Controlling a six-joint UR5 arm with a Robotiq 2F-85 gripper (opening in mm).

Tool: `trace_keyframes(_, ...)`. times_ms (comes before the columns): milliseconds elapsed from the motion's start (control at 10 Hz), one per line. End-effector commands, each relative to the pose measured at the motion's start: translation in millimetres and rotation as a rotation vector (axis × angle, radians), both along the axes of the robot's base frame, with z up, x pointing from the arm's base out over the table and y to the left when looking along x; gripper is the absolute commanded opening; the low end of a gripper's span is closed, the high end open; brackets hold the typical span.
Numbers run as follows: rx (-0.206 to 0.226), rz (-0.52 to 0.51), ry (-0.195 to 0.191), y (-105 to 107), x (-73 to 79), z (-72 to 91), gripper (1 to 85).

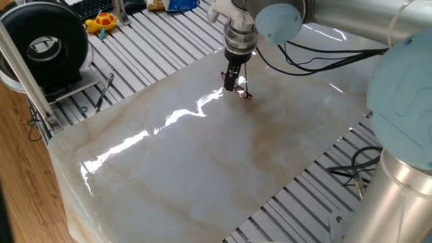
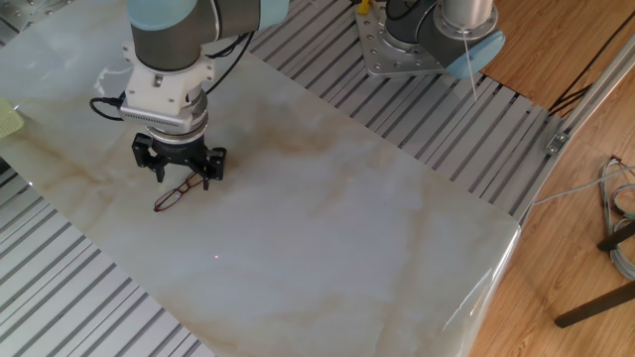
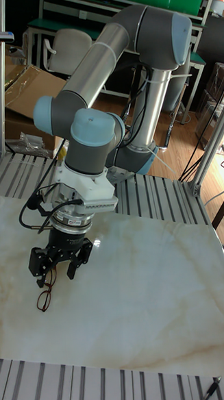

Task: Unfold the leg of the glasses (with one hand)

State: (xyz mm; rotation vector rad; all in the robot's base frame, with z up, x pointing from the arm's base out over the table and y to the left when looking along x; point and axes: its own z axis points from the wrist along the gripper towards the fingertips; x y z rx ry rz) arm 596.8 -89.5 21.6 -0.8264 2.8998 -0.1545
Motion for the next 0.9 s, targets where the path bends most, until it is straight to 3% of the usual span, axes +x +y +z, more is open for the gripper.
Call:
trace_keyframes(0,0.049,0.002,-0.004,13.4,3.6,-6.6,71.3)
trace_keyframes(800,0.045,0.021,-0.01,6.1,-1.3,-10.1,71.3)
